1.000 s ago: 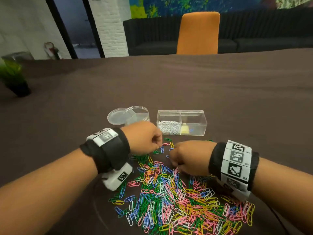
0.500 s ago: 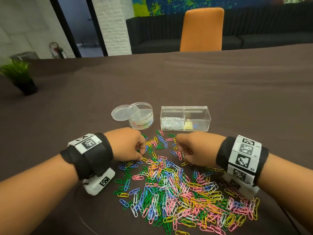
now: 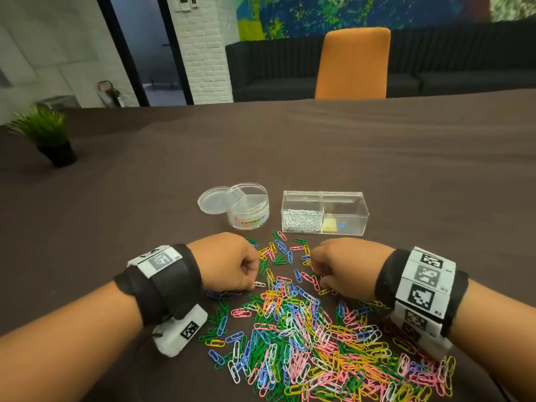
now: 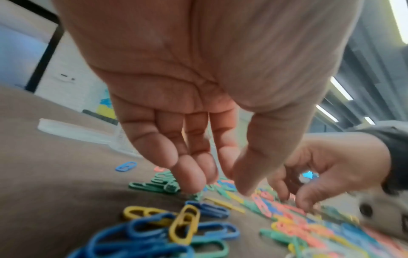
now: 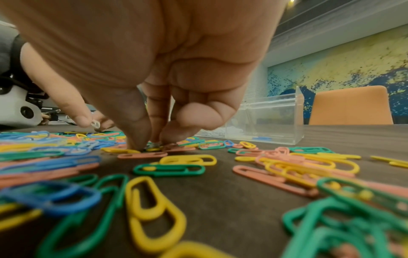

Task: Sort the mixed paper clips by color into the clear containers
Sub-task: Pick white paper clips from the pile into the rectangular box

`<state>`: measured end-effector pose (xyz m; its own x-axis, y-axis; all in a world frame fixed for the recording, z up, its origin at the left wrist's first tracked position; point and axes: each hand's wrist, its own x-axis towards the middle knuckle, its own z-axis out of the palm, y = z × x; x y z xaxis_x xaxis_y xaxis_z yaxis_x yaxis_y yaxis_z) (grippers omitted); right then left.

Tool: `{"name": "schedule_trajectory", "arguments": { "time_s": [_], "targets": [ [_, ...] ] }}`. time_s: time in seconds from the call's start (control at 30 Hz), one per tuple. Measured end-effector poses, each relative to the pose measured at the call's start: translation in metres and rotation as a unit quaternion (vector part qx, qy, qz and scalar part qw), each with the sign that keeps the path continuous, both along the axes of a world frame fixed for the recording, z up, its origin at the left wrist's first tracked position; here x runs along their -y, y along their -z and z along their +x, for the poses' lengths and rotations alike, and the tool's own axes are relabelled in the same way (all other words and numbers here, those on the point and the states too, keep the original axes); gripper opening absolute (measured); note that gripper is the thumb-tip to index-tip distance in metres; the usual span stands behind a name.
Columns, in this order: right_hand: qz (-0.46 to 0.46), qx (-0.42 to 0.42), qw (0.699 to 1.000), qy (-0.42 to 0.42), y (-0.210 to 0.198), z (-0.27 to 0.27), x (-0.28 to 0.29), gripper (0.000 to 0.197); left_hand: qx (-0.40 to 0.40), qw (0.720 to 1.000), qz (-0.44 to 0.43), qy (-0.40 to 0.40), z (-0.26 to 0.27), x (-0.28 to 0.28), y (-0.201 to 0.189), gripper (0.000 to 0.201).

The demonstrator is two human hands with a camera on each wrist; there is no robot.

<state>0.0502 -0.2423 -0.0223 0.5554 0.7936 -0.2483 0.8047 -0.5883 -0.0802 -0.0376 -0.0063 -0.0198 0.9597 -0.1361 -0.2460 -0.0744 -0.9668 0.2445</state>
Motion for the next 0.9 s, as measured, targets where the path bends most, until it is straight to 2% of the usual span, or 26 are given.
{"name": "schedule_trajectory", "arguments": {
  "time_s": [0.1,0.17,0.27,0.33,0.4,0.5,0.53,0.57,0.6,0.63,0.67,0.7,0.73,0.77,0.83,0.9],
  "targets": [
    [0.002,-0.006,1.000,0.003,-0.002,-0.001,0.001,0.014,0.016,0.996,-0.082,-0.035,-0.003,-0.007,-0.002,0.009],
    [0.008,-0.005,1.000,0.011,-0.002,-0.001,0.001,0.020,0.038,0.970,-0.221,-0.089,-0.005,-0.012,-0.001,0.013],
    [-0.002,-0.005,1.000,0.026,-0.002,0.000,0.002,0.022,0.067,0.885,-0.426,-0.178,-0.008,-0.014,0.002,0.022],
    [0.002,-0.010,1.000,0.030,-0.003,-0.001,0.002,0.017,0.042,0.820,-0.529,-0.215,-0.007,-0.012,0.004,0.035],
    [0.017,-0.018,0.999,0.029,-0.006,-0.003,0.003,0.014,0.004,0.779,-0.580,-0.238,-0.006,-0.009,0.001,0.036],
    [0.052,-0.016,0.998,0.011,-0.012,-0.005,0.008,0.011,-0.061,0.731,-0.617,-0.283,-0.005,-0.001,-0.007,0.021],
    [0.069,-0.021,0.997,0.008,-0.015,-0.006,0.010,0.010,-0.076,0.731,-0.613,-0.289,-0.005,0.003,-0.011,0.018],
    [0.081,-0.027,0.996,0.007,-0.017,-0.007,0.011,0.011,-0.088,0.753,-0.590,-0.278,-0.004,0.008,-0.014,0.015],
    [0.081,-0.030,0.996,0.007,-0.018,-0.008,0.011,0.016,-0.095,0.804,-0.531,-0.249,-0.004,0.012,-0.015,0.020],
    [0.069,-0.028,0.997,0.003,-0.019,-0.010,0.010,0.022,-0.098,0.879,-0.421,-0.200,-0.006,0.016,-0.017,0.025],
    [0.054,-0.023,0.998,-0.004,-0.019,-0.012,0.007,0.024,-0.095,0.949,-0.272,-0.129,-0.009,0.020,-0.019,0.027],
    [0.042,-0.021,0.999,-0.015,-0.018,-0.013,0.004,0.024,-0.082,0.987,-0.126,-0.050,-0.012,0.022,-0.020,0.032],
    [0.034,-0.023,0.999,-0.028,-0.017,-0.015,0.001,0.022,-0.064,0.998,-0.007,0.011,-0.015,0.023,-0.021,0.037],
    [0.031,-0.027,0.998,-0.040,-0.014,-0.017,-0.003,0.021,-0.047,0.996,0.065,0.046,-0.020,0.023,-0.021,0.041],
    [0.023,-0.019,0.998,-0.054,-0.013,-0.020,-0.010,0.021,-0.030,0.992,0.104,0.070,-0.029,0.019,-0.020,0.044],
    [0.010,-0.009,0.998,-0.062,-0.012,-0.024,-0.014,0.031,-0.040,0.992,0.103,0.066,-0.038,0.015,-0.019,0.044]
  ]
}}
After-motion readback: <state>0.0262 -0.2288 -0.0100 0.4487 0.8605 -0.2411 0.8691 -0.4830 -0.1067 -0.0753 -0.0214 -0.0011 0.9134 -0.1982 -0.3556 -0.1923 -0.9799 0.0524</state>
